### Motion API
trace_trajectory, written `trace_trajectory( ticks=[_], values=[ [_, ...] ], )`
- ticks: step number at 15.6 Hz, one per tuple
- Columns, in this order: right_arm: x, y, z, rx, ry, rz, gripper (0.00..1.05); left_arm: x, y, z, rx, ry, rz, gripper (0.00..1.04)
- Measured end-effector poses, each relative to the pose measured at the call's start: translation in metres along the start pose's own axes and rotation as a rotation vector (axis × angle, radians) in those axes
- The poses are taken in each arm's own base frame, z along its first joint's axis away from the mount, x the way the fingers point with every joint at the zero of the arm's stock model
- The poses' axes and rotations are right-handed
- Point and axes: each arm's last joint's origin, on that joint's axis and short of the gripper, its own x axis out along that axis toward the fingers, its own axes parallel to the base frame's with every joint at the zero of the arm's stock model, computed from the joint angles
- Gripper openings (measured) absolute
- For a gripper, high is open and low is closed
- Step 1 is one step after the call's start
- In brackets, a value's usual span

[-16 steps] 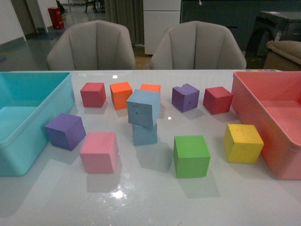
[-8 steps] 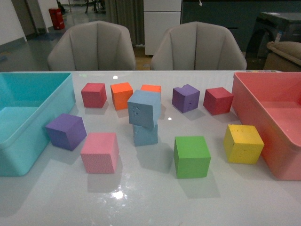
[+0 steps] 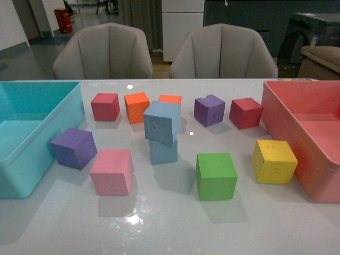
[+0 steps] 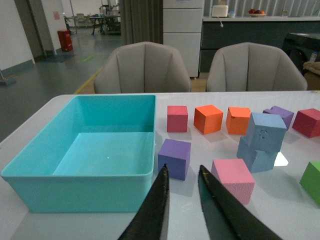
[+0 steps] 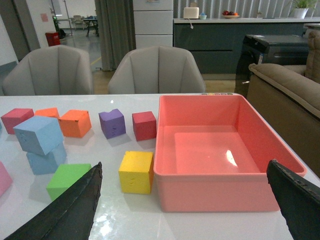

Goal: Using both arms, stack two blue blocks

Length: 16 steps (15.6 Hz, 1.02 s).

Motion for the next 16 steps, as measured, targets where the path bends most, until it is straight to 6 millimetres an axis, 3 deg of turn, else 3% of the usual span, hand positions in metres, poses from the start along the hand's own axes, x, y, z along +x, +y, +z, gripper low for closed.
trace_trajectory(
  ticks=[3,7,16],
  values=[
    [0.0000,0.0000,0.0000,0.000,0.000,0.000,0.98,0.0000,0.0000,0.0000,0.000,0.000,0.000,0.53],
    [0.0000,0.0000,0.0000,0.000,0.000,0.000,0.98,0.0000,0.0000,0.0000,0.001,0.000,0.000,1.00],
    [0.0000,0.0000,0.0000,0.000,0.000,0.000,0.98,0.0000,0.0000,0.0000,0.001,0.000,0.000,0.98]
  ],
)
